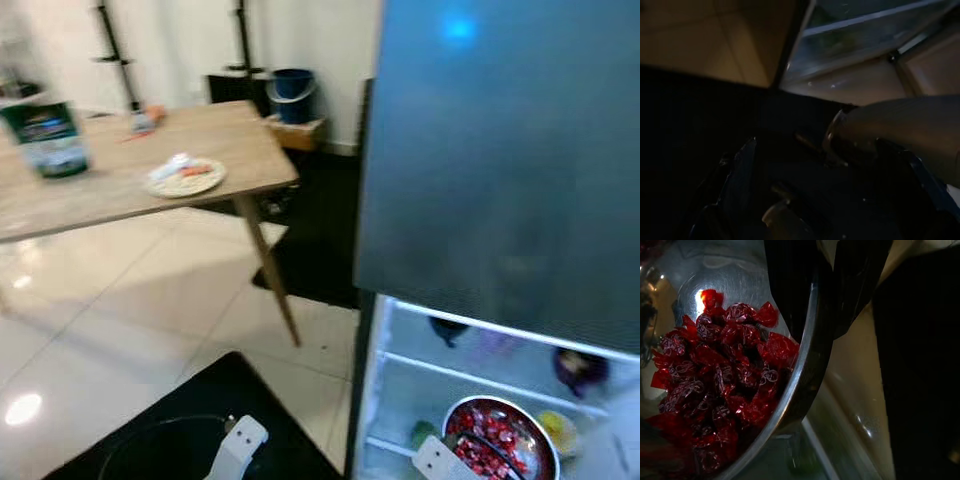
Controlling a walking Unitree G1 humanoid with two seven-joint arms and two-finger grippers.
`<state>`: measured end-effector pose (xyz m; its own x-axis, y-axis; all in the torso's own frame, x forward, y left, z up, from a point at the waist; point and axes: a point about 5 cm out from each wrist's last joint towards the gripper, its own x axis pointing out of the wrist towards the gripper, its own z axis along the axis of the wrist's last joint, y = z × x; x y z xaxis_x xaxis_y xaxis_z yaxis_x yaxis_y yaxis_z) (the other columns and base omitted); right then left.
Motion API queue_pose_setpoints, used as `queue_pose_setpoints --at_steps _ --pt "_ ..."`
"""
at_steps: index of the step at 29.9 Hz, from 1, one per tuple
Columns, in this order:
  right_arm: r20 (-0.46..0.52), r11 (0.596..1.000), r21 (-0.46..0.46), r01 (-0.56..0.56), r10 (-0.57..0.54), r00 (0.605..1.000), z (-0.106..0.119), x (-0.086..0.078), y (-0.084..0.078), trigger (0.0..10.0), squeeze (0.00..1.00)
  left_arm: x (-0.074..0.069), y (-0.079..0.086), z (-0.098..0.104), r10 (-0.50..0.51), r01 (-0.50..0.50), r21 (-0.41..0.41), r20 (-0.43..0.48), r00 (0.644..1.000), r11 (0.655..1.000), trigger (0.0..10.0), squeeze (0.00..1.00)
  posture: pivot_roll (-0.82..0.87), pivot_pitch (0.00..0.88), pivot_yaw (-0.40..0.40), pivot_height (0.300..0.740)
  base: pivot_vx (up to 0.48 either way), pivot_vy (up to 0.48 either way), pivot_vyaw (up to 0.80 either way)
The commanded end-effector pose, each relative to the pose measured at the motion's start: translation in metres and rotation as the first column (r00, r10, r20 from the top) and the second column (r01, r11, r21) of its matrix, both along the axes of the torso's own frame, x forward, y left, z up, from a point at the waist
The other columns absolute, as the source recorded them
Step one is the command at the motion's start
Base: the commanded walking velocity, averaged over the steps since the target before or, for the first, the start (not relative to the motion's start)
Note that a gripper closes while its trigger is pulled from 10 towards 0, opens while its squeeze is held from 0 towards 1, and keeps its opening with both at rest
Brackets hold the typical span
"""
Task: Restocking fridge
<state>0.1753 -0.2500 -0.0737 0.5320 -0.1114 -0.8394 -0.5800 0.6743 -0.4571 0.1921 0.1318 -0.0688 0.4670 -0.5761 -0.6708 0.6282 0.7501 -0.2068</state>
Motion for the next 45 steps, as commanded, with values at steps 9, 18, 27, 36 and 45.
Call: queue_pose_setpoints --at_steps 9,18,27,36,45 --pt "0.053 1.000 0.028 -0.014 0.013 0.999 0.006 0.013 0.006 10.0 0.00 -0.013 0.007 -0.008 -0.004 0.006 0.038 -0.043 0.999 0.999 10.0 0.00 -0.12 0.000 -0.016 0.740 0.000 0.000 0.00" --pt "0.046 0.999 0.031 -0.028 0.027 0.999 0.005 0.014 0.009 10.0 0.00 -0.014 0.007 -0.008 -0.006 0.007 0.039 -0.042 0.999 0.999 10.0 0.00 -0.12 0.000 -0.018 0.740 0.000 0.000 -0.53" --pt "0.059 0.998 0.042 -0.041 0.039 0.998 0.007 0.018 0.011 10.0 0.00 -0.014 0.003 -0.008 -0.023 0.025 0.035 -0.039 0.999 0.999 10.0 0.00 -0.12 0.000 -0.019 0.740 0.000 0.000 0.00" --pt "0.056 0.998 0.032 -0.050 0.048 0.997 0.008 0.020 0.011 10.0 0.00 -0.012 0.001 -0.006 -0.030 0.031 0.034 -0.029 0.999 0.999 10.0 0.00 -0.12 0.000 -0.020 0.735 0.000 0.000 0.00" --pt "0.070 0.998 0.034 -0.058 0.056 0.996 0.011 0.026 0.012 10.0 0.00 -0.007 -0.001 -0.004 -0.039 0.039 0.027 -0.010 0.999 0.999 10.0 0.00 -0.12 0.000 -0.024 0.695 0.000 0.000 0.00"
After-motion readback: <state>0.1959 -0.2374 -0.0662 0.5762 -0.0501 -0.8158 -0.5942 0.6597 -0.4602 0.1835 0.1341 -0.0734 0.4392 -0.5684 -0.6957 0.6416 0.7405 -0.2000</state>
